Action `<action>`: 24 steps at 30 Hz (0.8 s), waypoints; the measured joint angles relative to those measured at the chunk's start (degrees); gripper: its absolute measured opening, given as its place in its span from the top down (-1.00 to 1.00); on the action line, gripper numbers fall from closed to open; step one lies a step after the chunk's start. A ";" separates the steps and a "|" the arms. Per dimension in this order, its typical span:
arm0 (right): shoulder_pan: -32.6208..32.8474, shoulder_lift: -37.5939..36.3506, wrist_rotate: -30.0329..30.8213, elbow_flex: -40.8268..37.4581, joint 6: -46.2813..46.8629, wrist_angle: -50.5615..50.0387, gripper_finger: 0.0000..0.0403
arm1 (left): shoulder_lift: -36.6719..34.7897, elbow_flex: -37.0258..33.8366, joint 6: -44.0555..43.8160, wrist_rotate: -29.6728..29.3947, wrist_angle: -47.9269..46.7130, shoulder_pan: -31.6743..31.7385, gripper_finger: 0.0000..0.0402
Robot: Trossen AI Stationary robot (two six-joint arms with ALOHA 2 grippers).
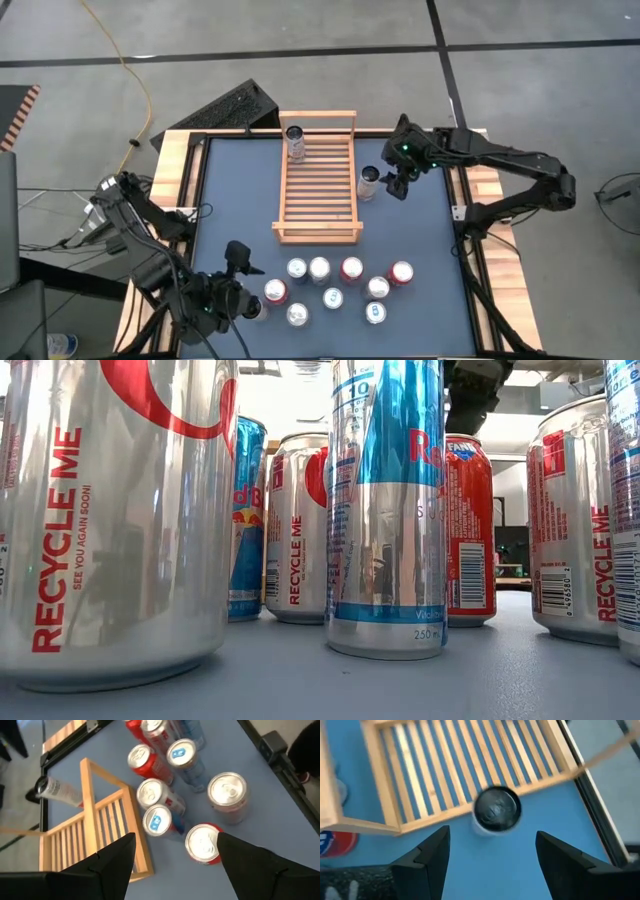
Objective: Place canned beverage on shelf
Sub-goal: Put the right white soda can on the shelf aligned with the other white soda can
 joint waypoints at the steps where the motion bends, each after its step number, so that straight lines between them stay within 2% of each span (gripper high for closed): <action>1: 0.08 -0.02 -0.08 0.00 -0.87 0.42 -0.32 | -0.89 -1.11 -0.63 -0.43 0.37 0.33 -0.34; 6: -2.09 -0.09 -0.09 0.00 -5.11 0.49 -0.32 | -7.97 -8.73 -1.87 -4.01 5.33 2.40 -0.33; 10: -6.59 -0.31 -1.90 0.00 -6.79 0.60 -0.32 | -14.94 -15.44 1.89 -3.88 13.28 6.02 -0.33; 15: -10.40 -0.90 -8.74 -1.92 -7.03 2.72 -0.32 | -21.05 -22.47 7.27 3.36 23.20 11.03 -0.33; 19: -10.64 -3.00 -11.12 -8.50 -7.60 8.45 -0.32 | -23.61 -26.28 9.52 8.62 27.89 13.50 -0.33; 24: -9.84 -6.70 -12.31 -14.67 -4.62 13.94 -0.31 | -24.17 -27.55 11.22 11.66 33.12 14.41 -0.33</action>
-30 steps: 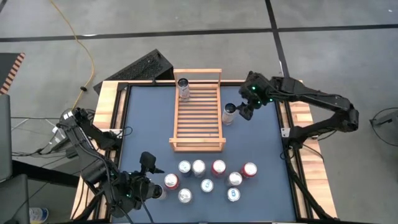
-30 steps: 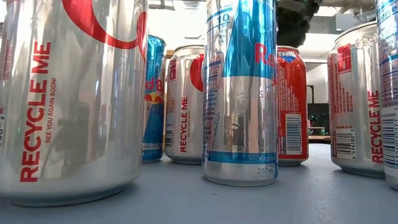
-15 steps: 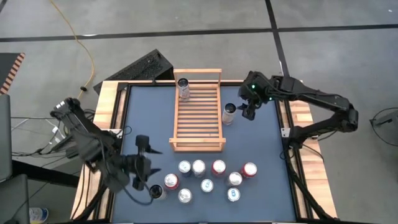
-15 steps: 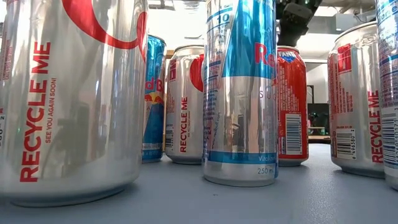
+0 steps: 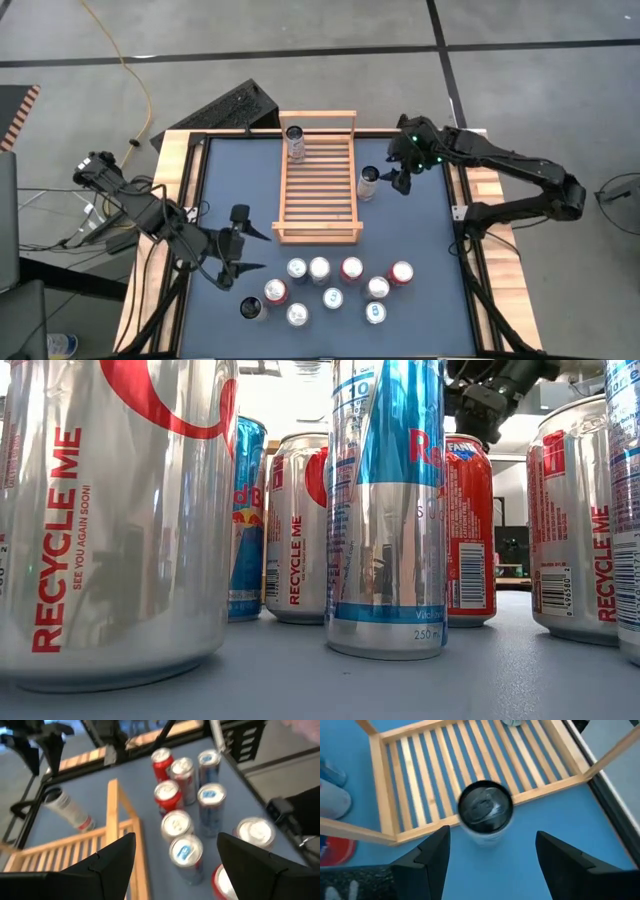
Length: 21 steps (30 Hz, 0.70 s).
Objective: Place canned beverage on shelf
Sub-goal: Put the right white soda can on the shelf aligned with the other white soda can
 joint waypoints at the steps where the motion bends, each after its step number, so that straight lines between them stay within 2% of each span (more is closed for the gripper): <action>1: 0.38 -0.75 -0.02 -0.72 0.60 0.53 -0.31 | 0.00 0.00 0.42 0.12 0.87 0.00 -0.33; 6: 2.71 -5.16 2.64 -5.47 3.99 1.03 -0.31 | 0.51 0.00 2.33 -0.03 4.22 0.00 -0.33; 13: 5.03 -7.47 6.10 -13.64 4.98 13.93 -0.31 | 0.57 0.00 7.86 -1.74 8.45 1.58 -0.33; 17: 4.83 -6.48 6.38 -15.47 4.89 20.62 -0.31 | 0.57 0.00 8.78 0.88 9.00 4.12 -0.33; 21: 4.76 -5.10 6.47 -15.54 3.93 22.72 -0.31 | 0.57 0.00 8.80 5.30 8.97 7.07 -0.33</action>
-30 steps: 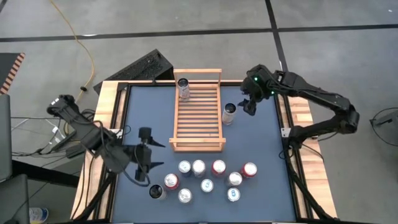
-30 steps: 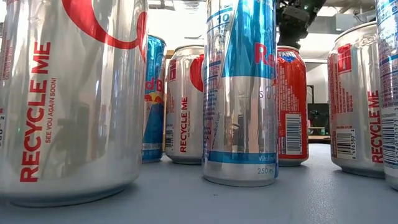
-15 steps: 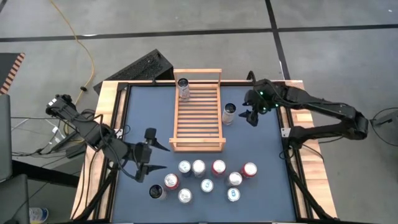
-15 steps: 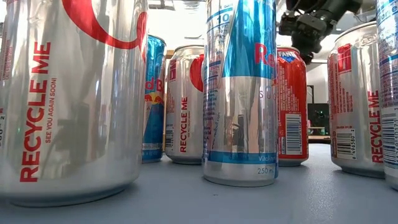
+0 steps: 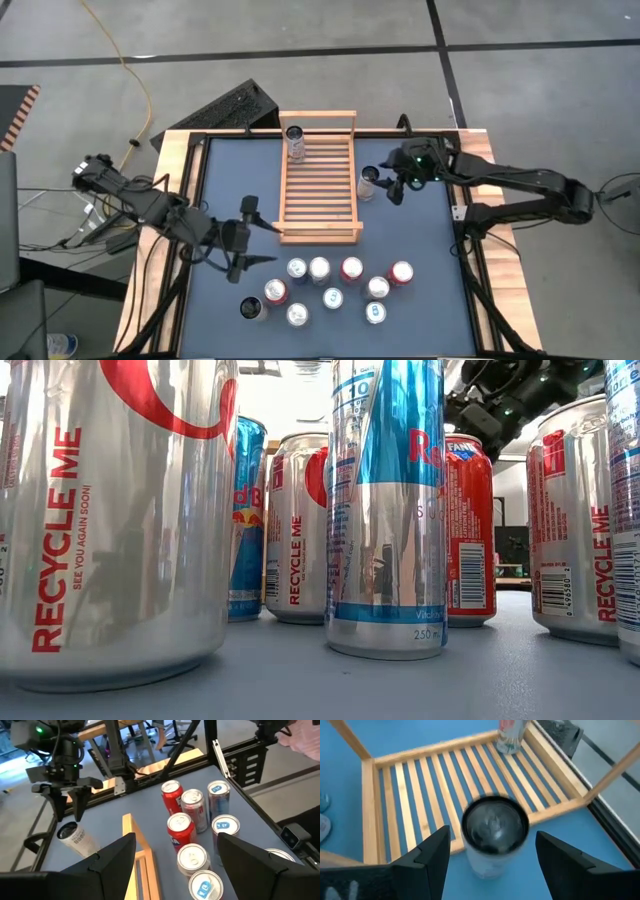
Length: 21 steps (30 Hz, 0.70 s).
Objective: Place canned beverage on shelf
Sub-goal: Put the right white soda can on the shelf aligned with the other white soda can
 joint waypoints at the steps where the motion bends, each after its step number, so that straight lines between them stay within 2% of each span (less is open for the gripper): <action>1: -0.06 0.31 -0.02 0.02 -0.10 0.66 -0.31 | 0.00 0.00 0.12 1.00 -0.03 0.60 -0.33; 9: 0.09 4.40 -0.52 0.04 -0.52 4.04 -0.31 | 0.00 0.00 0.21 6.90 -0.63 4.51 -0.33; 16: 0.17 6.23 -1.88 4.15 -2.88 2.92 -0.32 | 0.00 0.02 0.21 7.23 -0.59 5.80 -0.33; 21: 0.22 6.14 -1.90 8.06 -8.70 -0.42 -0.32 | 0.00 0.02 0.19 7.23 -1.24 5.83 -0.33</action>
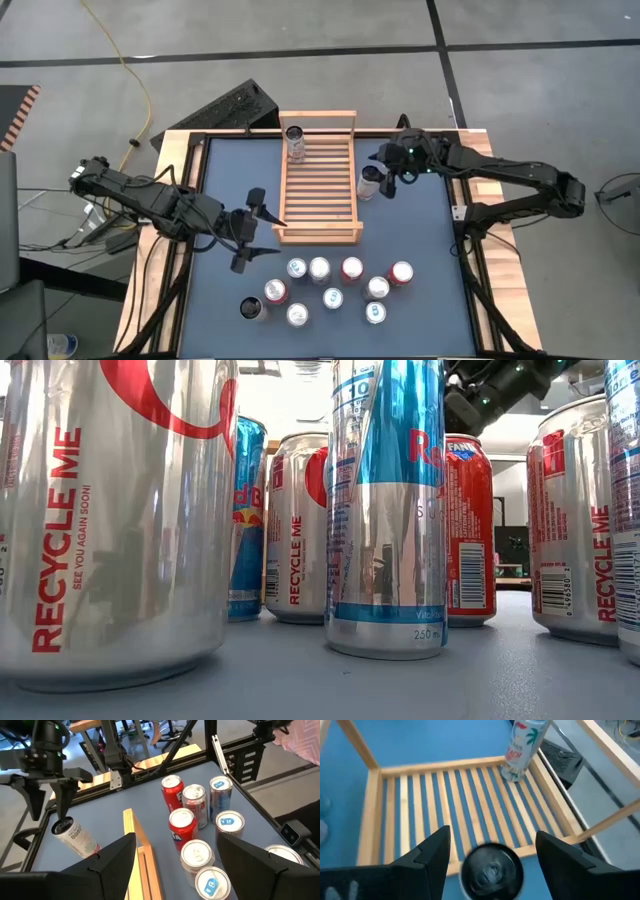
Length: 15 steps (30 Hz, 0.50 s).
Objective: Place canned beverage on shelf
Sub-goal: Put the right white soda can on the shelf aligned with the other white soda can
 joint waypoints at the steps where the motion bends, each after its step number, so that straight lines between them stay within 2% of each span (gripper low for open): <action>1: 0.23 0.03 0.00 0.08 -1.46 -0.39 -0.32 | 0.00 0.00 -0.02 -0.03 -0.24 0.00 -0.33; 9: 0.56 2.07 1.03 0.24 0.41 -3.69 -0.35 | 0.00 0.00 -0.10 0.48 -0.33 1.54 -0.33; 15: 0.65 4.71 4.57 0.26 -0.42 -3.20 -0.55 | 0.00 0.00 -0.21 4.87 -0.25 4.57 -0.33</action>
